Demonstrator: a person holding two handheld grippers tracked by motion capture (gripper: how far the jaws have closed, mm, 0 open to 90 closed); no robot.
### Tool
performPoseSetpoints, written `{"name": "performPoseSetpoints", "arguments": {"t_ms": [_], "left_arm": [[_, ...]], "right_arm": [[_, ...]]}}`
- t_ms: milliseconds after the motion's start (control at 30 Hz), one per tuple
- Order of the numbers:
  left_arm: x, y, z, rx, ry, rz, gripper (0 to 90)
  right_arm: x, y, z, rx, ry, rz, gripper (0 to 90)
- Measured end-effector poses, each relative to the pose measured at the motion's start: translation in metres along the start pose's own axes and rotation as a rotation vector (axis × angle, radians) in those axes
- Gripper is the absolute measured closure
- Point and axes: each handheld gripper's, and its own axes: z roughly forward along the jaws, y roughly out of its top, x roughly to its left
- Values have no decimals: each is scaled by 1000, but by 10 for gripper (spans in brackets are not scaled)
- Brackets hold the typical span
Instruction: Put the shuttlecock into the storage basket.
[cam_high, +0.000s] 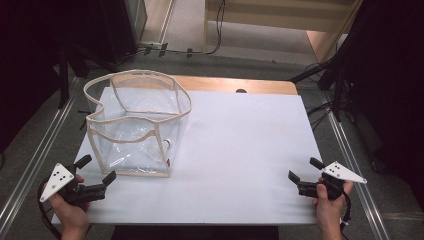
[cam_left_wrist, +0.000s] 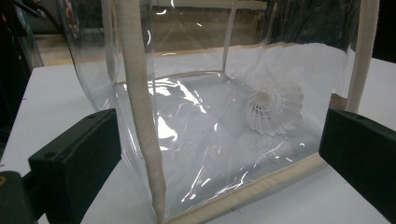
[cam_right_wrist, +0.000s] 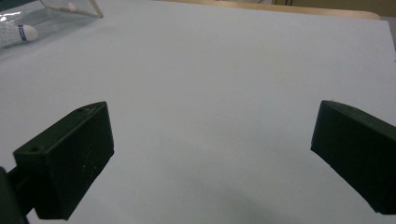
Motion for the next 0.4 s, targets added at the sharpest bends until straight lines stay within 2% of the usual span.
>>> {"name": "performPoseSetpoints", "arguments": {"t_ms": [400], "left_arm": [[0,0,0,-1,-3,-7,0]], "right_arm": [[-3,-6,-1,-9,-14,16,0]]}}
